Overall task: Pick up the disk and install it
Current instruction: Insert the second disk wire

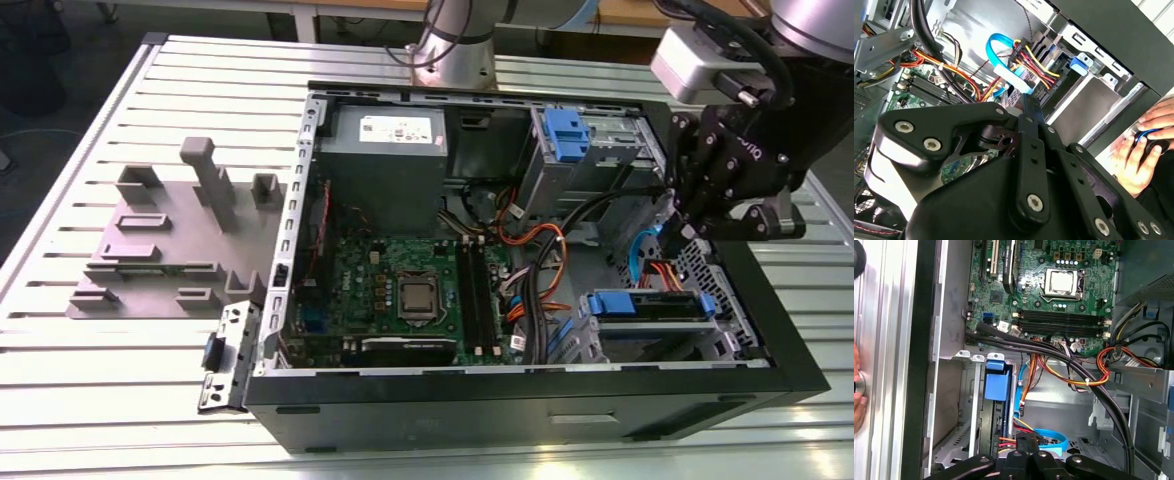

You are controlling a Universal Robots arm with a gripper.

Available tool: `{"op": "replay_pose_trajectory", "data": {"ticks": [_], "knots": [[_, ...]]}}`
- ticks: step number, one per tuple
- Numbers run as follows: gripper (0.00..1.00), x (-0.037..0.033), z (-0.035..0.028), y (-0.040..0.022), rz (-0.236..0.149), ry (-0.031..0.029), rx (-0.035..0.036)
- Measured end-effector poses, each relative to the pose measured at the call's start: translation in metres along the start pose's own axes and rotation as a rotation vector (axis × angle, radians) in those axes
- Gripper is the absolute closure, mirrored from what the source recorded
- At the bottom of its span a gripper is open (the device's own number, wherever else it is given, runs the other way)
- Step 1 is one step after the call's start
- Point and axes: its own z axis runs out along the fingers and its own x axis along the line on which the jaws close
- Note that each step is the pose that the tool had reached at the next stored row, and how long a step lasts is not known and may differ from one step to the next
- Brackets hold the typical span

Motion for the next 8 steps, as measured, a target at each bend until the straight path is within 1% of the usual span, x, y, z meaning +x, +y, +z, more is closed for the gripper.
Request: {"op": "replay_pose_trajectory", "data": {"ticks": [3,4,6,8], "knots": [[0.89,-0.0013,0.0000,-0.0003,0.000,0.0022,-0.0002],[0.89,-0.0015,0.0001,-0.0003,0.000,0.0039,-0.0003],[0.89,-0.0017,0.0002,-0.0004,0.000,0.0097,-0.0007],[0.77,-0.0019,0.0004,-0.0004,0.000,0.0167,-0.0012]]}}
